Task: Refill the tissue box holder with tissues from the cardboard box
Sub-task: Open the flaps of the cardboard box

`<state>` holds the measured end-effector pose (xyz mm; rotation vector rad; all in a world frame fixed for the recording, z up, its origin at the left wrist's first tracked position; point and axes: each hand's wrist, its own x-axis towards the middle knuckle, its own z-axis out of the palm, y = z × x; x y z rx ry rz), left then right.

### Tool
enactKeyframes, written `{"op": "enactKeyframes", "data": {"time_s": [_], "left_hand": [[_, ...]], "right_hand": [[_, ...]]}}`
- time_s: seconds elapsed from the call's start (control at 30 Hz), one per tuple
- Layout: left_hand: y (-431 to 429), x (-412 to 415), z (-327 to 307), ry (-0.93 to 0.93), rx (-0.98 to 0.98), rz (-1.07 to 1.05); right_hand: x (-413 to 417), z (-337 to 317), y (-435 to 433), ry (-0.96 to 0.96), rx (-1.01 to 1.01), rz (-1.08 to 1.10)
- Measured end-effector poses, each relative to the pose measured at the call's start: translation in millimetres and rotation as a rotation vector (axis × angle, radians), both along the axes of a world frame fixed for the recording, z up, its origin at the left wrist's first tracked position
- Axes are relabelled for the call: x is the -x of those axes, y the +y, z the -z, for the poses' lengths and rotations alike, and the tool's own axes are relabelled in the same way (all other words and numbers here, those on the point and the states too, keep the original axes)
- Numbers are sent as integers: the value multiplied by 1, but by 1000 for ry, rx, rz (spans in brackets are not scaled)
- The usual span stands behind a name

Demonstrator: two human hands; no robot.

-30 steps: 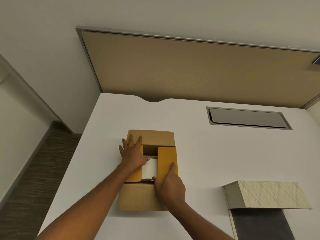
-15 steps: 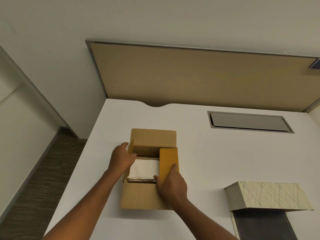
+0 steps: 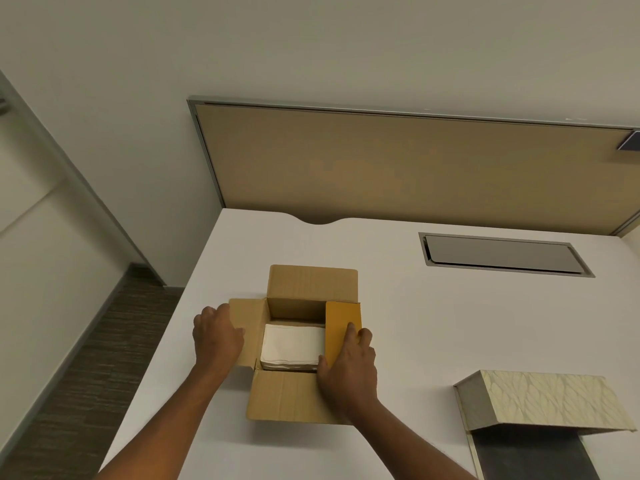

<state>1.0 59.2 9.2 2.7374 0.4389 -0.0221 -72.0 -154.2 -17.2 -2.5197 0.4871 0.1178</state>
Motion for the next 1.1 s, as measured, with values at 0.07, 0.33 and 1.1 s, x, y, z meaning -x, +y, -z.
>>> {"op": "enactKeyframes", "data": {"time_s": [0.07,0.33,1.1], "left_hand": [[-4,3,6,-11,-37,44],[-23,18,23,-62,258,100],[-24,28,30,-13,447,72]], "right_hand": [[0,-4,-1,-8,-58,23],[0,-15,-31,-133,-269,87],[-16,30,-92,231,-673,435]]}}
